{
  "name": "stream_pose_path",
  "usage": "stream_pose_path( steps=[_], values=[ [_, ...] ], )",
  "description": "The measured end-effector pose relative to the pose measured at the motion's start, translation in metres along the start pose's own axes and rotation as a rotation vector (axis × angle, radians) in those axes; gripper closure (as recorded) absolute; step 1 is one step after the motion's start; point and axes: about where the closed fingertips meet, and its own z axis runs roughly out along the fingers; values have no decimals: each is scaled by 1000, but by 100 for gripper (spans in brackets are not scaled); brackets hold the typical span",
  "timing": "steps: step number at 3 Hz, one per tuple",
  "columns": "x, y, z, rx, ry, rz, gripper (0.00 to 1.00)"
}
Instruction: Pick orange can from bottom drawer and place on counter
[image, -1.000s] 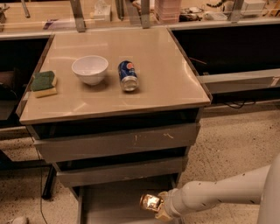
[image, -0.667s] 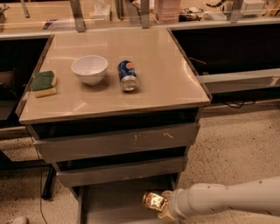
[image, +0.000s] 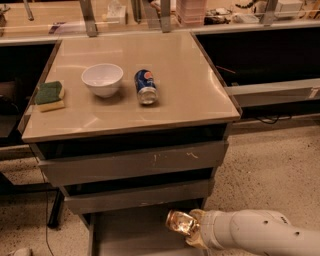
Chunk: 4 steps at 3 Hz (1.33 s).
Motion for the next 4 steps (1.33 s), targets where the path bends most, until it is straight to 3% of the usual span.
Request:
stream_pose_path(
  steps=[1,4],
  values=[
    [0,0,0,0,0,0,100],
    [-42,-58,-110,228,29,-93,100]
  ],
)
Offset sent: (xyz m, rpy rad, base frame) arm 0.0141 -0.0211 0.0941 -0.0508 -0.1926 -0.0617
